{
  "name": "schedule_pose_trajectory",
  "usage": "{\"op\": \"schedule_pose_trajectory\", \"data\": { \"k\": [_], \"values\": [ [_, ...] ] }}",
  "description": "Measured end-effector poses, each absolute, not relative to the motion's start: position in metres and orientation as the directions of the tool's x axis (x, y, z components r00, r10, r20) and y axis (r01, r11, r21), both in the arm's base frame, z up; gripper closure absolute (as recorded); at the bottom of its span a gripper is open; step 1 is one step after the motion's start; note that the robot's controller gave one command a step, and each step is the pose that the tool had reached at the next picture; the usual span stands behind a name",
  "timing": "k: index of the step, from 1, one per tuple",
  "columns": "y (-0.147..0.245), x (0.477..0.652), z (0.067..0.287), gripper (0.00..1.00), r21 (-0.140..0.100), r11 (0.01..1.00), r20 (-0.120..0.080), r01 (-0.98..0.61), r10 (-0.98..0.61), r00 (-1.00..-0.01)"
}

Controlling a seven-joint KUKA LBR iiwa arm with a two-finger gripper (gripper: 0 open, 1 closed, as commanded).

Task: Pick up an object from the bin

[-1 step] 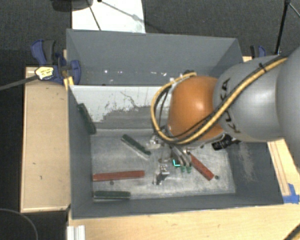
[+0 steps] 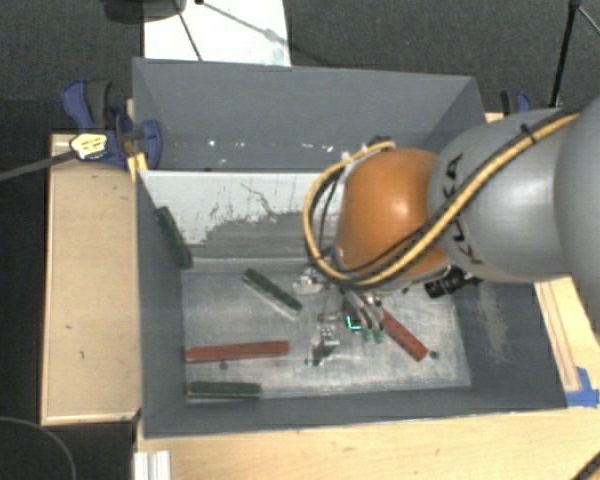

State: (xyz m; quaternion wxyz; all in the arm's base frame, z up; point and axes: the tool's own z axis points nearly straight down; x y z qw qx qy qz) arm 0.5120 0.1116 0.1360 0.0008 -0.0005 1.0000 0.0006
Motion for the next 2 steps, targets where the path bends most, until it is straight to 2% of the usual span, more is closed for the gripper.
{"op": "schedule_pose_trajectory", "data": {
  "k": [1,2],
  "values": [
    [0.1676,0.5009,0.0741,1.0,0.007,0.997,-0.013,0.078,0.079,-0.997],
    [0.1676,0.5009,0.0741,1.0,0.007,0.997,-0.013,0.08,0.08,-0.997]
  ]
}}
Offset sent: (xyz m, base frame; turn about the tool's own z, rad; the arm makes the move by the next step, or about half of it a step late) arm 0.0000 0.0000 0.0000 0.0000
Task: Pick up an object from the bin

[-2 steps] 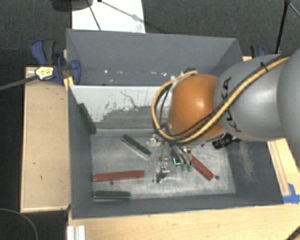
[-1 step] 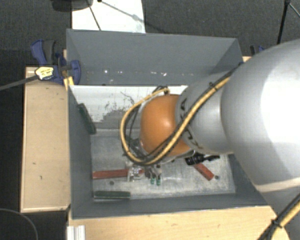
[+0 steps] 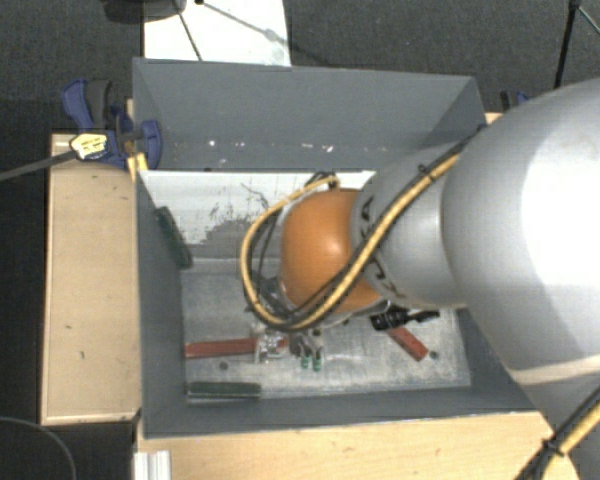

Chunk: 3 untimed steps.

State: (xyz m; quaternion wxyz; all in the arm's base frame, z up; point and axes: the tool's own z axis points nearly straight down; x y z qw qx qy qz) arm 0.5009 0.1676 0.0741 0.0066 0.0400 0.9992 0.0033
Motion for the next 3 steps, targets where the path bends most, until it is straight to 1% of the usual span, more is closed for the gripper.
{"op": "schedule_pose_trajectory", "data": {
  "k": [1,2,3],
  "values": [
    [0.171,0.515,0.113,1.0,0.0,0.998,0.003,0.06,0.06,-0.998],
    [0.168,0.499,0.21,1.0,0.001,1.0,-0.001,0.028,0.028,-1.0],
    [0.168,0.5,0.21,0.0,0.001,1.0,-0.001,0.028,0.028,-1.0]
  ]
}}
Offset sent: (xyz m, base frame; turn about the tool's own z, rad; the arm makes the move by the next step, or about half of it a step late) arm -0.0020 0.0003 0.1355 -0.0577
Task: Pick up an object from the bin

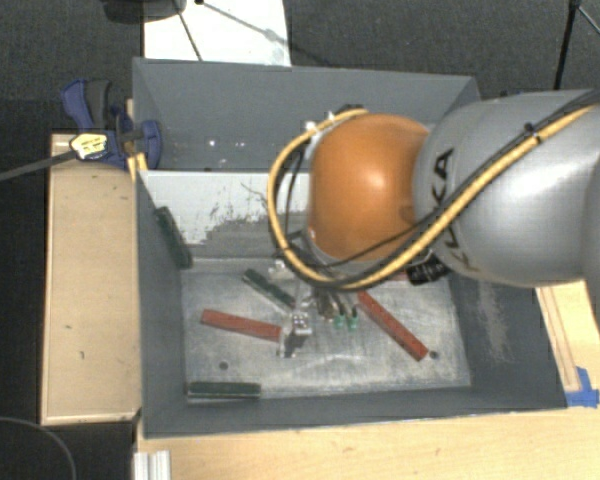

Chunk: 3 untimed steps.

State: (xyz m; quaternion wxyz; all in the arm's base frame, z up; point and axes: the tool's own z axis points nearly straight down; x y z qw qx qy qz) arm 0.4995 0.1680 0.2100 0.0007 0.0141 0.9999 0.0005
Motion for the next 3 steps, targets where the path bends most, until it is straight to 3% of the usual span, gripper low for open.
{"op": "schedule_pose_trajectory", "data": {
  "k": [1,2,3],
  "values": [
    [0.168,0.5,0.21,0.0,0.001,1.0,-0.001,0.028,0.028,-1.0],
    [0.151,0.508,0.153,0.0,0.004,0.998,-0.008,0.057,0.057,-0.998],
    [0.146,0.498,0.074,1.0,0.007,0.991,-0.014,0.137,0.137,-0.991]
  ]
}}
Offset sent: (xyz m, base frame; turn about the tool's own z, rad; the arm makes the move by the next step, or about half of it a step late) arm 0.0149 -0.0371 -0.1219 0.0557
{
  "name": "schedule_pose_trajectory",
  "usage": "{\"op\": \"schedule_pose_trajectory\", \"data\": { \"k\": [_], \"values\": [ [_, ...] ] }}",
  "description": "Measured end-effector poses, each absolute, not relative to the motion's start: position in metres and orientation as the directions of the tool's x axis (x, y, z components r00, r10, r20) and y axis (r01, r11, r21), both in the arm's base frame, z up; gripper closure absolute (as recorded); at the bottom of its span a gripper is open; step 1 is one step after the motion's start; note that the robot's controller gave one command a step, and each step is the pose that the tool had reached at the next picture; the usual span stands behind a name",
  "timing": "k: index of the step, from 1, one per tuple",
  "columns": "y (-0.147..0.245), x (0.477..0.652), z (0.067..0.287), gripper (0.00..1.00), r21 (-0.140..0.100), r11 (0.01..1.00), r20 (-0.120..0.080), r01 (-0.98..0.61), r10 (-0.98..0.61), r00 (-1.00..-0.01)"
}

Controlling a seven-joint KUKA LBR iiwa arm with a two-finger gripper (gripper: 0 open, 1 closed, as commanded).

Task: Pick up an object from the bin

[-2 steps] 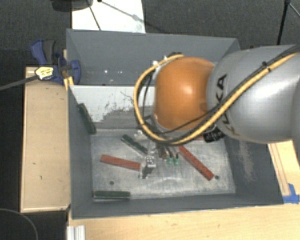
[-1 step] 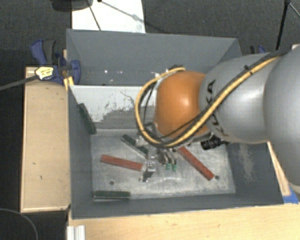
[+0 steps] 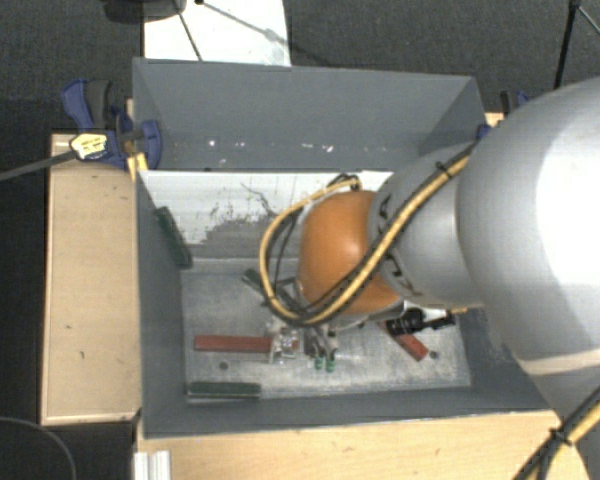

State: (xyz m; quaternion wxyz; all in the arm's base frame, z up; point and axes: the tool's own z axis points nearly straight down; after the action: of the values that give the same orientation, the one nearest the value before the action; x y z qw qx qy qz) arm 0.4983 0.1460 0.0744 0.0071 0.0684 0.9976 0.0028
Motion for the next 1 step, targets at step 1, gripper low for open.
{"op": "schedule_pose_trajectory", "data": {
  "k": [1],
  "values": [
    [0.146,0.4983,0.0744,1.0,0.007,0.99,-0.014,0.138,0.138,-0.99]
  ]
}}
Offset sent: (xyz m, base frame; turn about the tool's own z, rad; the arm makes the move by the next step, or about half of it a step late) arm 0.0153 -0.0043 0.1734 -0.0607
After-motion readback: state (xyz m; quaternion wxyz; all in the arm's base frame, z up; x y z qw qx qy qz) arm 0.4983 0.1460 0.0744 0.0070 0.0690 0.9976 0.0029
